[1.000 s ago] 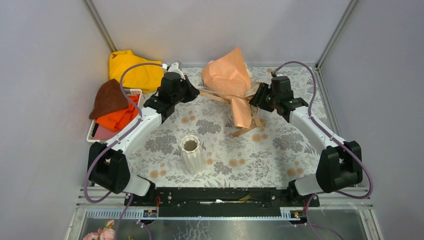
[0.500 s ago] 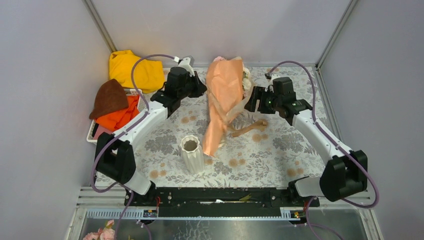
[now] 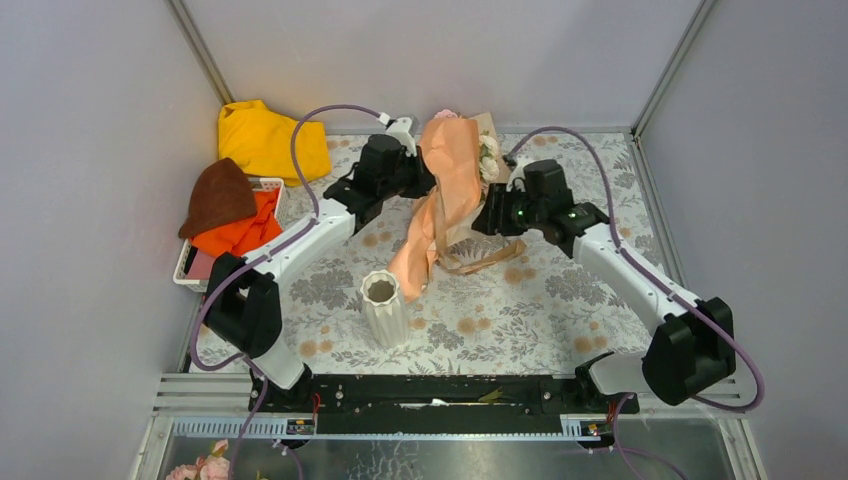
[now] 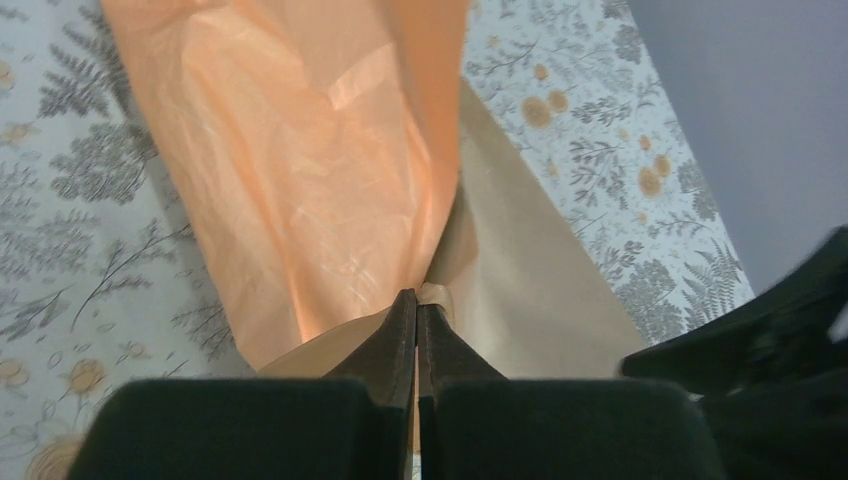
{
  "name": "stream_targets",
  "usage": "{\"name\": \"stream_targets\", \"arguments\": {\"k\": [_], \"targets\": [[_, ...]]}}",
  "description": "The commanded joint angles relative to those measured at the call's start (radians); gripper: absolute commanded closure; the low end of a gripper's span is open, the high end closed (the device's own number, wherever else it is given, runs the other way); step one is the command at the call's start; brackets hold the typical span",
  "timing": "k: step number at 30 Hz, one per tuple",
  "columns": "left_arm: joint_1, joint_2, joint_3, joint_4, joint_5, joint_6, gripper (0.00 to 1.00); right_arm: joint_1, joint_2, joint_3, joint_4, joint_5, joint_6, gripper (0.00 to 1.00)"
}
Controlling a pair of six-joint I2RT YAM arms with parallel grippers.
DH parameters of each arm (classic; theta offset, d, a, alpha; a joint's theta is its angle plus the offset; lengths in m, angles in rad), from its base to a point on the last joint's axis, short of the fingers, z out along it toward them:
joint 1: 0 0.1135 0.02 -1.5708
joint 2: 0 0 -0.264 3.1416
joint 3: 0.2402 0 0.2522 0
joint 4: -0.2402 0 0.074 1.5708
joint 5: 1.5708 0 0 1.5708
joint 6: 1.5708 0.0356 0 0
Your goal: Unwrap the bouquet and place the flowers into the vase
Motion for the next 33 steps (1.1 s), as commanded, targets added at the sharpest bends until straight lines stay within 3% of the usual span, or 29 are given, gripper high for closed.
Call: {"name": "stream_targets", "arguments": {"k": [1, 7, 11, 18, 30, 33], "targets": [[-0.044, 0.013, 0.089, 0.026, -0.022, 0.040, 1.00, 0.095, 0.050, -0.005, 0.025, 0.006, -0.005, 0.49], [-0.066, 0.006, 0.134, 0.003, -0.039, 0.046, 1.00, 0.157, 0.118, -0.006, 0.041, 0.018, -0.012, 0.40], [-0.073, 0.000, 0.132, -0.003, -0.047, 0.050, 1.00, 0.172, 0.170, 0.028, 0.048, 0.041, -0.016, 0.40], [-0.079, -0.020, 0.125, -0.020, -0.063, 0.067, 1.00, 0.173, 0.241, 0.068, -0.002, 0.216, -0.033, 0.41], [-0.082, -0.029, 0.106, -0.017, -0.071, 0.072, 1.00, 0.173, 0.321, 0.129, 0.002, 0.283, -0.070, 0.42], [-0.082, -0.035, 0.100, -0.016, -0.075, 0.079, 1.00, 0.173, 0.366, 0.164, 0.019, 0.260, -0.075, 0.47]]}}
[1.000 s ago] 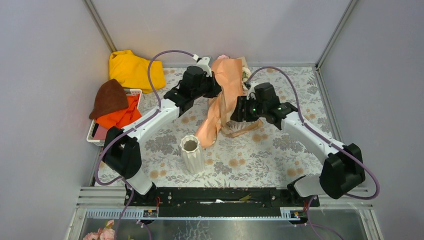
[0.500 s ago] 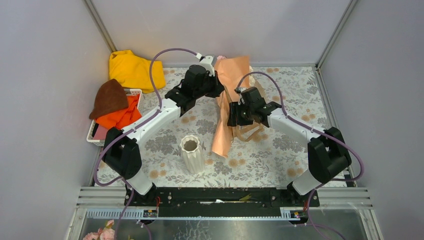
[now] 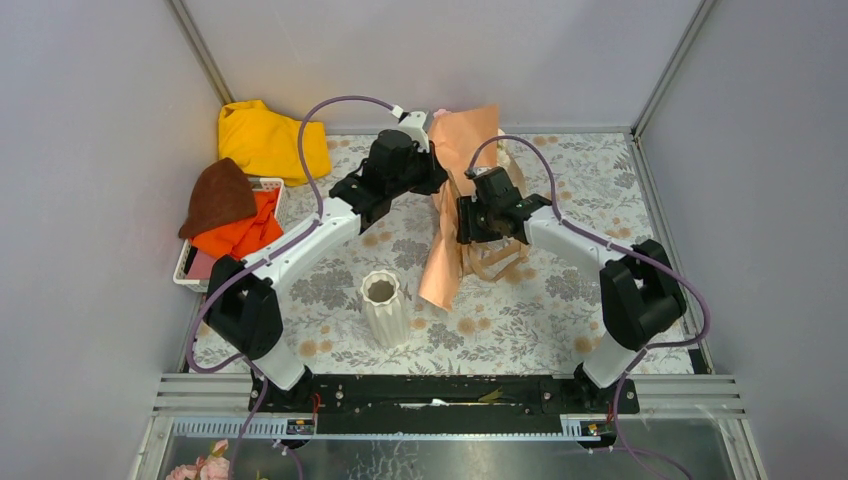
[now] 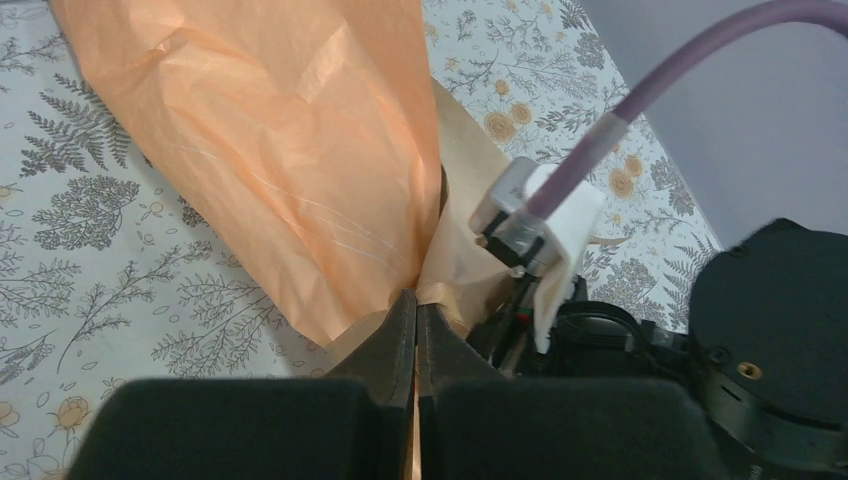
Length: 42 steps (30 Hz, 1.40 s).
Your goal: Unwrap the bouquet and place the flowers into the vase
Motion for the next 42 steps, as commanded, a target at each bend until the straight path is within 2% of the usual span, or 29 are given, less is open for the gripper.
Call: {"name": "stream_targets", "arguments": {"k": [1, 4, 9, 14, 22, 31, 38, 42], "targets": [[-0.007, -0.043, -0.006, 0.021, -0.025, 0.035, 1.00, 0.007, 0.055, 0.083, 0.037, 0.005, -0.029, 0.54], [-0.007, -0.046, -0.013, 0.016, -0.037, 0.045, 1.00, 0.007, 0.067, 0.100, 0.040, -0.019, -0.024, 0.80], [-0.007, -0.034, -0.028, 0.018, -0.063, 0.054, 1.00, 0.007, -0.004, 0.091, 0.020, -0.010, -0.021, 1.00], [-0.007, 0.003, -0.028, 0.020, -0.081, 0.053, 1.00, 0.008, -0.106, 0.127, -0.053, 0.025, -0.041, 1.00], [-0.007, 0.050, -0.025, 0.026, -0.081, 0.047, 1.00, 0.008, -0.169, 0.244, -0.134, -0.051, -0.051, 0.99], [-0.007, 0.051, -0.034, 0.025, -0.077, 0.052, 1.00, 0.007, -0.152, 0.273, -0.111, -0.124, -0.049, 0.96], [-0.007, 0.046, -0.045, 0.024, -0.079, 0.054, 1.00, 0.007, -0.139, 0.327, -0.129, -0.125, -0.055, 0.95], [-0.007, 0.045, -0.050, 0.025, -0.077, 0.054, 1.00, 0.007, -0.139, 0.372, -0.138, -0.132, -0.053, 0.88]]}}
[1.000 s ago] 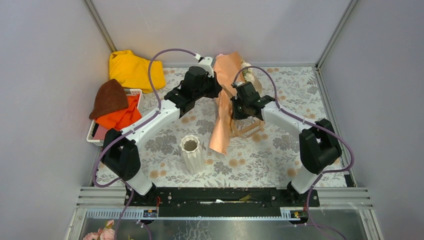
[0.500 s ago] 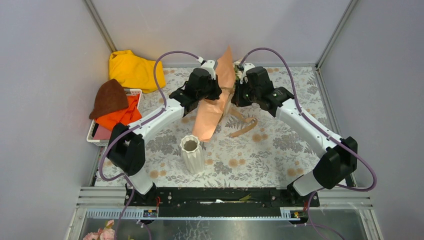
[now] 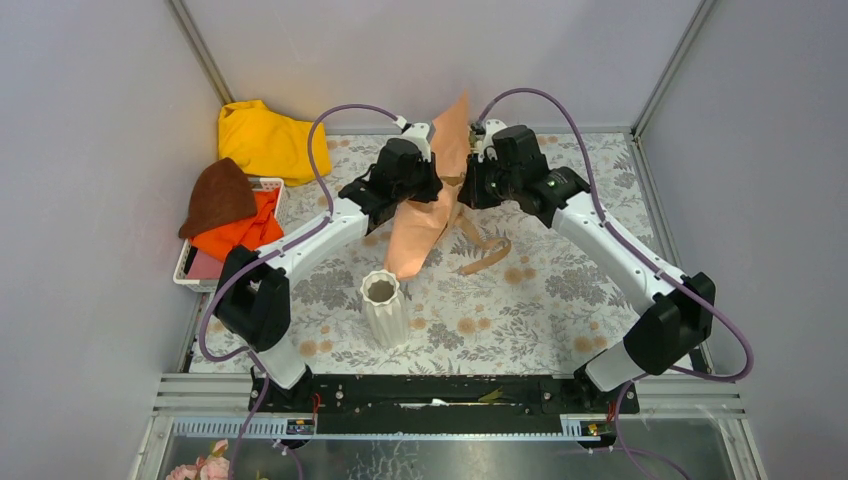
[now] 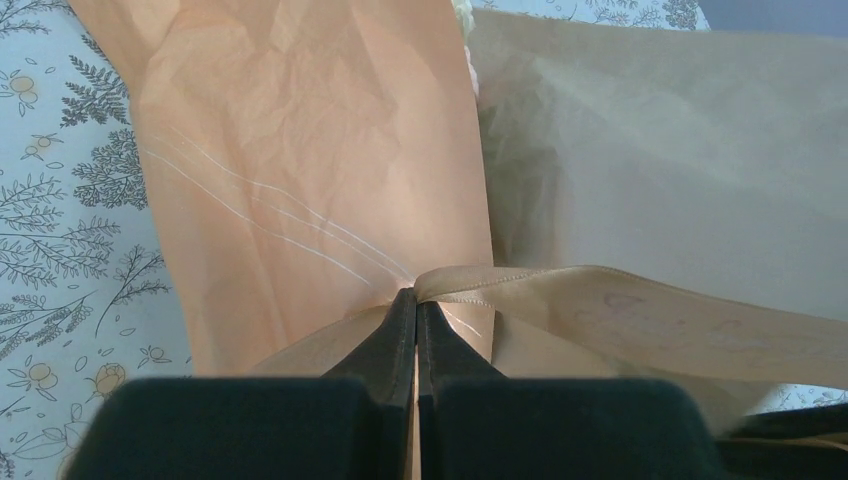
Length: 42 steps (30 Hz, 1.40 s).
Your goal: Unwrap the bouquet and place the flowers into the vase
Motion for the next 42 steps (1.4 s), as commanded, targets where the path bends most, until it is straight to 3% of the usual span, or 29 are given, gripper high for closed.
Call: {"name": "stream_targets", "arguments": {"k": [1, 16, 23, 30, 36, 39, 42], "targets": [[-0.007, -0.010, -0.012, 0.025, -0.009, 0.020, 1.00, 0.006, -0.009, 0.104, 0.017, -0.043, -0.011, 0.87], [-0.007, -0.014, -0.017, 0.023, -0.026, 0.012, 1.00, 0.007, -0.011, 0.249, -0.024, -0.058, -0.019, 0.84], [-0.007, -0.103, -0.018, -0.058, -0.245, -0.028, 1.00, 0.006, 0.100, 0.318, -0.053, -0.090, -0.025, 0.83], [-0.004, -0.264, -0.078, -0.131, -0.531, -0.040, 0.98, 0.005, 0.306, 0.513, -0.085, -0.181, 0.011, 0.82], [0.029, -0.359, -0.174, -0.124, -0.620, -0.053, 0.92, 0.008, 0.521, 0.824, -0.125, -0.300, 0.059, 0.64], [0.062, -0.384, -0.204, -0.154, -0.636, -0.091, 0.86, 0.007, 0.636, 1.044, -0.193, -0.338, 0.062, 0.49], [0.095, -0.429, -0.241, -0.171, -0.602, -0.143, 0.68, 0.007, 0.669, 1.121, -0.254, -0.295, 0.042, 0.34]]}}
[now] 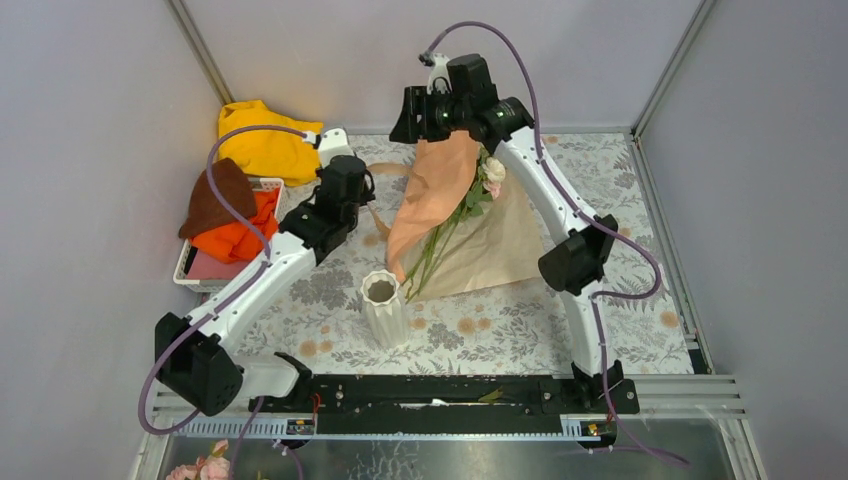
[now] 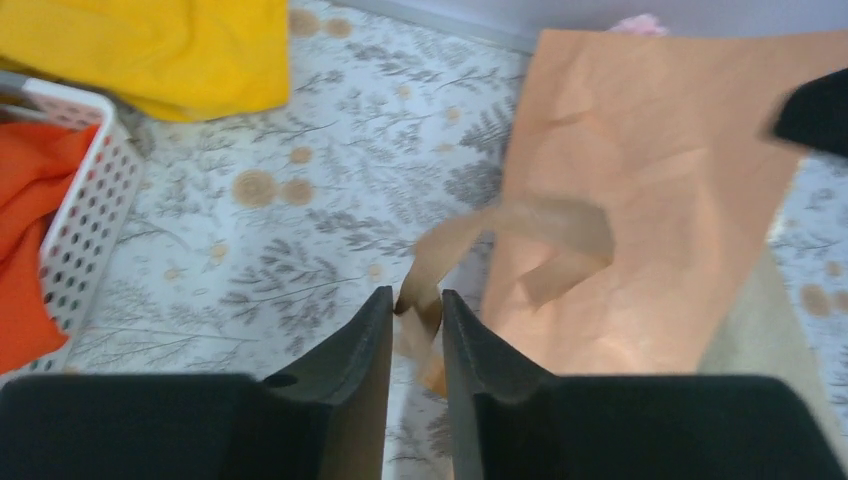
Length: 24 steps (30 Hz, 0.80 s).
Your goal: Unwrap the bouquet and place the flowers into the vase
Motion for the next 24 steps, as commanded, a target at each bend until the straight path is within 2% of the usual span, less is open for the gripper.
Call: {"name": "stream_targets", "arguments": {"k": [1, 3, 4, 8, 11, 17, 20, 24], "targets": [[0.044, -0.075, -0.064, -0.021, -0.013, -0.087, 0.63, 0.007, -0.022, 0.084, -0.072, -0.004, -0.016, 0.28], [0.054, -0.125, -0.113, 0.013, 0.021, -0.113, 0.49, 0.008, -0.119, -0.079, -0.019, 0.053, -0.034, 0.06], [0.055, -0.147, -0.136, 0.032, 0.035, -0.120, 0.44, 0.008, -0.178, -0.170, 0.020, 0.081, -0.044, 0.01], [0.057, -0.203, -0.163, 0.060, 0.075, -0.109, 0.37, 0.008, -0.390, -0.465, 0.105, 0.224, -0.077, 0.00], [0.057, -0.231, -0.170, 0.048, 0.076, -0.111, 0.36, 0.007, -0.550, -0.668, 0.158, 0.283, -0.074, 0.07], [0.057, -0.287, -0.224, 0.074, 0.117, -0.117, 0.40, 0.007, -0.683, -0.940, 0.178, 0.363, -0.055, 0.39], [0.057, -0.293, -0.234, 0.068, 0.139, -0.119, 0.42, 0.008, -0.675, -1.007, 0.189, 0.397, -0.039, 0.42], [0.057, -0.304, -0.247, 0.068, 0.174, -0.119, 0.43, 0.008, -0.573, -1.024, 0.171, 0.447, -0.009, 0.48]]}}
